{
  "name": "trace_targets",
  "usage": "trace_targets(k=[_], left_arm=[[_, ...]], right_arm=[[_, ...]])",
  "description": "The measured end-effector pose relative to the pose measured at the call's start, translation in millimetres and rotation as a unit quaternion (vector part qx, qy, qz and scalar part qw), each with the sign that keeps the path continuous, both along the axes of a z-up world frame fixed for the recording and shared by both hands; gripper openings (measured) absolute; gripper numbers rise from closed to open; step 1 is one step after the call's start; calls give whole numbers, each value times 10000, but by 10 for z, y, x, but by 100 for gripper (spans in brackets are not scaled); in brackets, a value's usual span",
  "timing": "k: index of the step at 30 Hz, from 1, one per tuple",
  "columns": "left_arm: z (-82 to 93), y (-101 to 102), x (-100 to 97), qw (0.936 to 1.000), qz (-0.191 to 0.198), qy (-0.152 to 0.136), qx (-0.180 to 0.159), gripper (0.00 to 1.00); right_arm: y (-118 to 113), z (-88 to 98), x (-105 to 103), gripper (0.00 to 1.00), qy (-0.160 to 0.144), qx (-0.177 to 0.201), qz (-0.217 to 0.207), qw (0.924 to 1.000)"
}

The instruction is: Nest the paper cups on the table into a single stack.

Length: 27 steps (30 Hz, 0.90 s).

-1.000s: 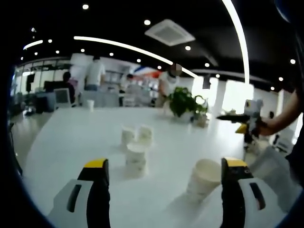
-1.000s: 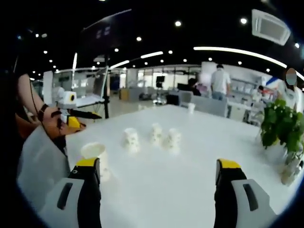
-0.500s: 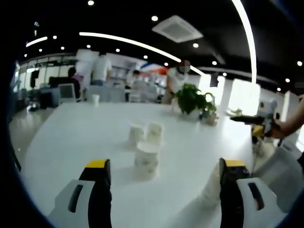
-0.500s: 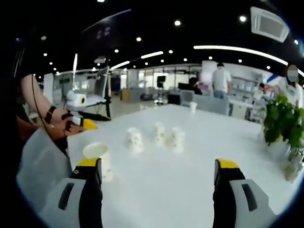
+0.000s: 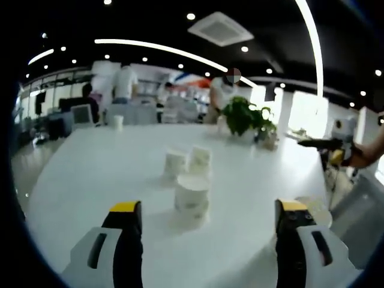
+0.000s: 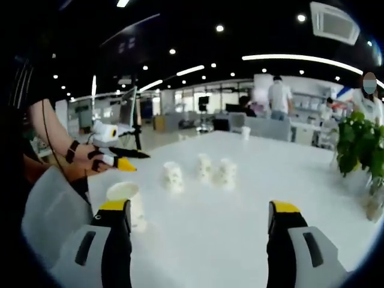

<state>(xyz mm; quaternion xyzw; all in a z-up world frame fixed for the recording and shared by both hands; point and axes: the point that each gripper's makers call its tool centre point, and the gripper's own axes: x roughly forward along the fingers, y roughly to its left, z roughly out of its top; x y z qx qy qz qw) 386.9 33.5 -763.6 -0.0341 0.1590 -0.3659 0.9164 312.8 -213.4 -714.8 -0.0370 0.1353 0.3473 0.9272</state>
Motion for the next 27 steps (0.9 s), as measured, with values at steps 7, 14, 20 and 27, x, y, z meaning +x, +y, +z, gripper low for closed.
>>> trace_targets(k=[7,14,20,27], left_arm=[[-57,-120,117,10000,-48,-15,42,88],[-186,-186,257,9999,-97,39,48,87],[-132,-304,298,9999,-128,20,25,84],[-166,-393,367,9998,-180,30,110,80]], right_arm=[[-27,-68,-40,93,98,6,-13,10000],[-38,-99,-77,92,170,38,-17,9998],[-50,-123,-91,90,207,29,3,9998],[-94,-156,-87,89,260,83,-45,9996]])
